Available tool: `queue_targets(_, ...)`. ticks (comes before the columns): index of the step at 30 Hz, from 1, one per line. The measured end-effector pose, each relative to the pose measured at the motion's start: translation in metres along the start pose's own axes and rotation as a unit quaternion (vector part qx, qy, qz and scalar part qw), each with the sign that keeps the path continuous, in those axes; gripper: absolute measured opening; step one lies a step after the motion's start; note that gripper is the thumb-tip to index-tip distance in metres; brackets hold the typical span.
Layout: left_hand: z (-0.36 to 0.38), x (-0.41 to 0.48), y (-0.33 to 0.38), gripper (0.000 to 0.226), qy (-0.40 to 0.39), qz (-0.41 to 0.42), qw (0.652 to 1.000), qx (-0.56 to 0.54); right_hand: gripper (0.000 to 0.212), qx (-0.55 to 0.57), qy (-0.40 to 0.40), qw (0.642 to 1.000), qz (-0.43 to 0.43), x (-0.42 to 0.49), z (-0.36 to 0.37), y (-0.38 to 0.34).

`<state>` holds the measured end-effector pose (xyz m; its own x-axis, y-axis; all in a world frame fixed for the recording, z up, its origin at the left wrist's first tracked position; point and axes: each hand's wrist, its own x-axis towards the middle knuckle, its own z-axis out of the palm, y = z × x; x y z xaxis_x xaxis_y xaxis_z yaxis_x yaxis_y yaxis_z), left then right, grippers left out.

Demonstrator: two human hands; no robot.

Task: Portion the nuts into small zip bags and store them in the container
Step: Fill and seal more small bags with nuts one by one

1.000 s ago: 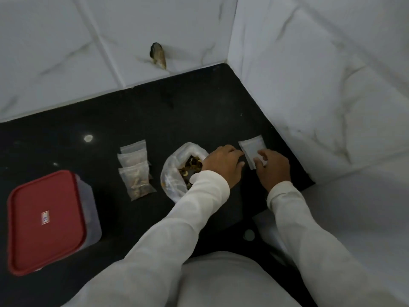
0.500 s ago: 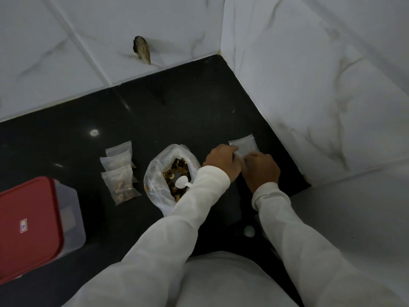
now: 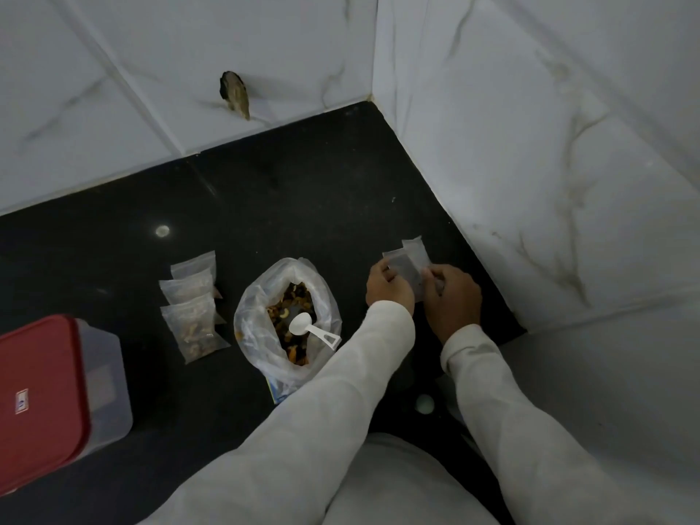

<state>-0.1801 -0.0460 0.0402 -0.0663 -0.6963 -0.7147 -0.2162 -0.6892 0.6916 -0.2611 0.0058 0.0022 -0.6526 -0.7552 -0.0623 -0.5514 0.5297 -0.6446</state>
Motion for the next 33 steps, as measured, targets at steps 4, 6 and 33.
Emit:
queue_targets(4,0.002,-0.001,-0.005,0.035,-0.034,0.016,0.999,0.012,0.016,0.067,0.045,0.997,-0.015,-0.006,-0.017,-0.004)
queue_targets(6,0.001,-0.003,-0.008,0.035,-0.068,0.027,0.997,0.003,0.012,0.113,0.054,0.992,-0.011,-0.013,-0.029,-0.008)
queue_targets(33,-0.154,-0.063,0.003,0.009,-0.036,0.182,0.982,0.031,0.011,0.341,-0.12,0.932,0.017,-0.071,-0.046,-0.102)
